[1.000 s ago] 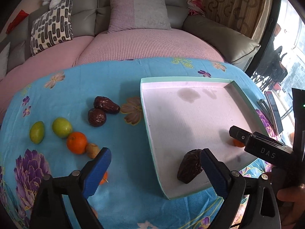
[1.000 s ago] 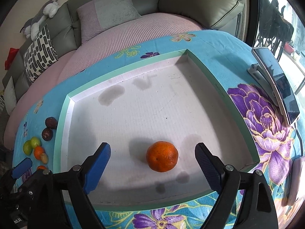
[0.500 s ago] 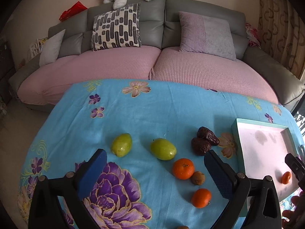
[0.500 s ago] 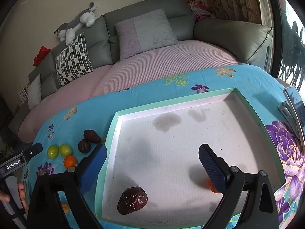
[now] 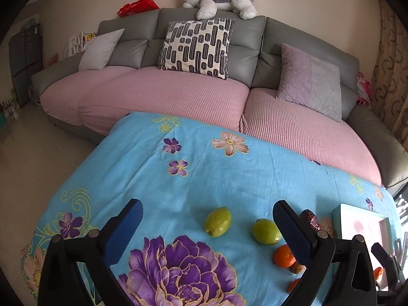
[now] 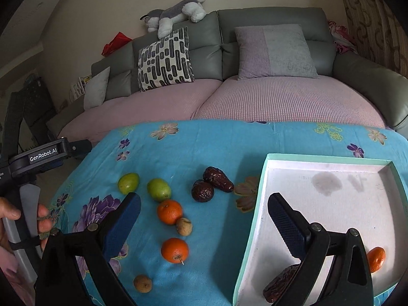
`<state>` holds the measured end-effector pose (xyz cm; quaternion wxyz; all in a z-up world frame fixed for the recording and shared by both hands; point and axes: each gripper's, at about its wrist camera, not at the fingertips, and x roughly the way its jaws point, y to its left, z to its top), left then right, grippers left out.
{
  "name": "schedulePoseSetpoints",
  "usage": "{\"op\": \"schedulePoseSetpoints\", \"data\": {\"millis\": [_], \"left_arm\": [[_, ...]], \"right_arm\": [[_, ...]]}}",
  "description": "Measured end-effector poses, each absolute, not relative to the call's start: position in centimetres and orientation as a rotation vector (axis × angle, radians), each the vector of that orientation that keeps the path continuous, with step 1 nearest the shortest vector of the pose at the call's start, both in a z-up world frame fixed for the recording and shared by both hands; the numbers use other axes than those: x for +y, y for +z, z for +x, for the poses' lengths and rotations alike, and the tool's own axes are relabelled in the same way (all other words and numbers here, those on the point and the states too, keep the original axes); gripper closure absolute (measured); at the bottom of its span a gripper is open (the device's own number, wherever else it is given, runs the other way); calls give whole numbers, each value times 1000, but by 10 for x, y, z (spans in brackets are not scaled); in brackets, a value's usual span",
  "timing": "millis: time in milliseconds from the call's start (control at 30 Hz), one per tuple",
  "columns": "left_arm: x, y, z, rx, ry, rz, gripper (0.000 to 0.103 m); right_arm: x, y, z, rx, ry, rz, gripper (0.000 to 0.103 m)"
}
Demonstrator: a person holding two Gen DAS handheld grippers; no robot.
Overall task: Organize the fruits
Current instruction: 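Grasp another orange with the right gripper while the left grasps a green pear-like fruit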
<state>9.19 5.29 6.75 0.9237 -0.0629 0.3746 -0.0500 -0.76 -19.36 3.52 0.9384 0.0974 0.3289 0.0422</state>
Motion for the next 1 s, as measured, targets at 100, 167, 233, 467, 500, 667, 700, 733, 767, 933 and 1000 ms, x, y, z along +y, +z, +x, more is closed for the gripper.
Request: {"op": "schedulePoseSetpoints", "data": {"millis": [100,167,233,467,500,667,700,733,767,933,1000], "left_arm": [[53,73,93,726,-127,-155,0],[51,75,96,704,-131,-145,0],[48,72,101,714,-138,-129,0],[41,29,123,851,-132,-111,2],[40,22,125,867,-130,-107,7],[37,-9,135,938,-130,-104,21],[36,-15,137,954,-136,-104,26],[35,-19,138,966,-141,-100,31],[33,-23,139,973,-143,-93,33],[30,-33,140,999,-168,-95,53],[28,-34,139,1006,-191,-100,60]], "right_arm": [[-183,34,-4,658,110,175,3],[-179,32,-1,660,120,164,3],[-176,30,1,664,128,158,3],[-171,15,7,754,132,165,3],[-171,10,8,780,132,167,3],[-163,-17,14,913,136,187,6],[-161,-21,15,930,140,185,11],[-158,-24,15,945,142,178,14],[-156,-27,15,958,144,170,20],[-147,-38,14,1013,150,139,41],[-146,-39,13,1019,152,129,50]]}}
